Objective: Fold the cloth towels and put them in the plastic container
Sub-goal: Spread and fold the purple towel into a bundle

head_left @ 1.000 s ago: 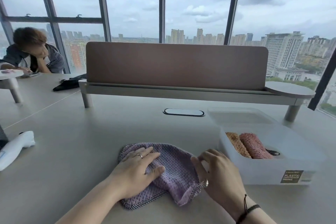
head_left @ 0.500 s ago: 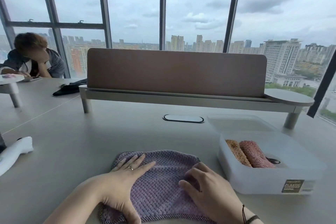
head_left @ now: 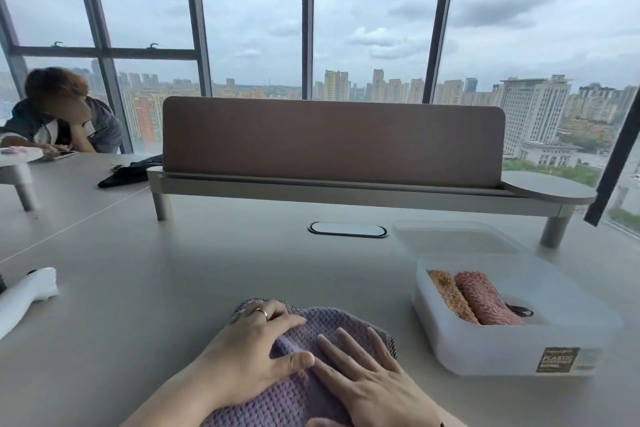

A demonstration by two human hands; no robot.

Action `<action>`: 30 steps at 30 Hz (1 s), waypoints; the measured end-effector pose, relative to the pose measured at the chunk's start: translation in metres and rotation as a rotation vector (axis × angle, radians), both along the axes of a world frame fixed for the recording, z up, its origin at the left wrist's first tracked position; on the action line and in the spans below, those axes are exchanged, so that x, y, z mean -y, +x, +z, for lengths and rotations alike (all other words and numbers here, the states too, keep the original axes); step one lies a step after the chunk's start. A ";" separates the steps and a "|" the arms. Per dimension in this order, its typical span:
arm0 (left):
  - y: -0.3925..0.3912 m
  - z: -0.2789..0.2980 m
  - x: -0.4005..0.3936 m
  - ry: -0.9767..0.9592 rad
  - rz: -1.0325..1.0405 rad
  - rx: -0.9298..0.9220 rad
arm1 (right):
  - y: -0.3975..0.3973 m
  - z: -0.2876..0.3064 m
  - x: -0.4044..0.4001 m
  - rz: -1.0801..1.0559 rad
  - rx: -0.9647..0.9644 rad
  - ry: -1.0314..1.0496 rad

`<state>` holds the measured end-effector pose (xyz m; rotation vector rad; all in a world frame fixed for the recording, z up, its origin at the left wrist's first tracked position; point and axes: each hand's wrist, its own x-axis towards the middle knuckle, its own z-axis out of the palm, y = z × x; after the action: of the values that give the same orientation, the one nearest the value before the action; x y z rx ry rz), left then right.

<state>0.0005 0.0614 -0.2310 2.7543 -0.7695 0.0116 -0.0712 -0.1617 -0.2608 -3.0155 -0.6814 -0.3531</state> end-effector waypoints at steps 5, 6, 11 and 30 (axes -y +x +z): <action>0.002 -0.002 -0.003 0.134 -0.018 -0.069 | -0.008 0.023 -0.015 0.074 -0.125 0.210; 0.002 -0.001 -0.003 0.143 -0.027 -0.073 | -0.007 0.031 -0.014 0.052 -0.113 0.235; 0.002 0.000 -0.006 0.061 -0.041 -0.023 | -0.002 0.035 0.002 0.042 -0.148 0.119; -0.003 0.000 0.000 0.082 0.056 -0.059 | -0.013 0.046 -0.015 -0.232 0.132 0.266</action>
<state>-0.0030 0.0619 -0.2308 2.8388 -0.6917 -0.0912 -0.0841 -0.1471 -0.2151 -2.8350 -0.2614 -0.6022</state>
